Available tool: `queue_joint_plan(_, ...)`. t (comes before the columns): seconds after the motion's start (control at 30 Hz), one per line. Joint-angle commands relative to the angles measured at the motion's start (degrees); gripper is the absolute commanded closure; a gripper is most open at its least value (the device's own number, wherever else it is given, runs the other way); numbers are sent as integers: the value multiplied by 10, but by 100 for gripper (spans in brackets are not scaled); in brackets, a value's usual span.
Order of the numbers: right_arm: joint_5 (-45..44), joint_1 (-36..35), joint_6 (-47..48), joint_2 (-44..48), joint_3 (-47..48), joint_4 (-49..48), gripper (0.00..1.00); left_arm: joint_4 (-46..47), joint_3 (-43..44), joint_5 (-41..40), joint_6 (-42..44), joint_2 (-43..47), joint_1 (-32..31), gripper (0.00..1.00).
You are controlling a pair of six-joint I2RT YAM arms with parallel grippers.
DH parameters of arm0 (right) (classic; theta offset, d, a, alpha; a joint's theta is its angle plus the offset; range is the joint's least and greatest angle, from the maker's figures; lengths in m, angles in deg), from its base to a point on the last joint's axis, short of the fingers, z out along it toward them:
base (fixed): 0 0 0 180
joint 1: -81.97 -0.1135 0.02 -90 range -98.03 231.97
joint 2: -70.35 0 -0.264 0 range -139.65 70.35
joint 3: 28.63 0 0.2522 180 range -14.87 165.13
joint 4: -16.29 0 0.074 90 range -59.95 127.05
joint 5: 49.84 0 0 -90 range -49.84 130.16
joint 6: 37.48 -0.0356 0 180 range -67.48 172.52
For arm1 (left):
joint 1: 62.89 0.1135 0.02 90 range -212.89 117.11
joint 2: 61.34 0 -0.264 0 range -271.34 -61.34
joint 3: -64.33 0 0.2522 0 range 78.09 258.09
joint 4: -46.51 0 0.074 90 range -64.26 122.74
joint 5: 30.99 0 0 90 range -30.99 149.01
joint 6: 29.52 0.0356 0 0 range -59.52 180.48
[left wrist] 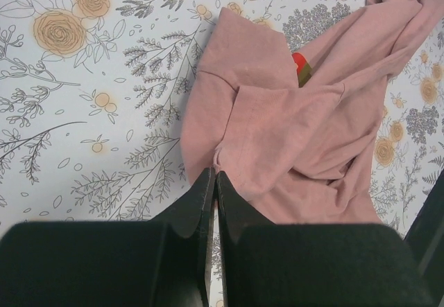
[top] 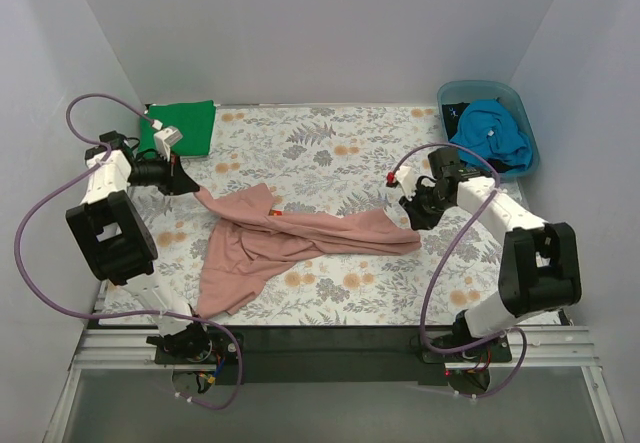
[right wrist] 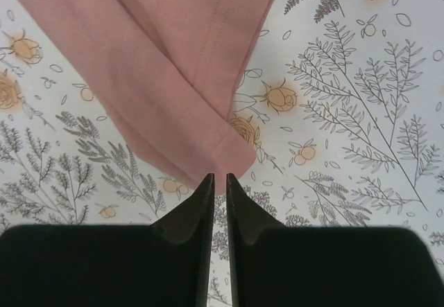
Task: Fold and stack the t-shirts
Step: Flatten the tshirt out
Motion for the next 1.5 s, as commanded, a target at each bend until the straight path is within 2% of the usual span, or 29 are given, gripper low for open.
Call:
queue_joint_plan(0.0,-31,-12,-16,-40,-1,-45,83,14,18,9,-4,4,-5,100)
queue_joint_plan(0.3,-24,-17,-42,-153,55,-72,85,22,14,4,-6,6,-6,100)
queue_joint_plan(0.57,-37,-24,-66,-190,59,-87,84,42,19,2,-30,-8,-9,100)
queue_joint_plan(0.67,-39,-20,-70,-151,70,-84,75,46,21,-1,-35,-13,-12,100)
queue_joint_plan(0.73,-36,-10,-71,-114,92,-72,64,44,21,-6,-35,-16,-13,100)
queue_joint_plan(0.8,-28,1,-59,-79,105,-57,59,41,26,-7,-35,-20,-14,100)
queue_joint_plan(0.87,-25,4,-46,-42,102,-55,59,43,26,-8,-38,-21,-14,100)
queue_joint_plan(1.0,-3,-2,12,24,31,-58,59,46,24,-6,-43,-22,-16,100)
queue_joint_plan(1.3,-133,-110,57,132,-162,-227,52,45,28,-11,-47,-23,-20,100)
queue_joint_plan(1.47,-162,-141,59,144,-204,-265,44,45,28,-12,-47,-23,-21,100)
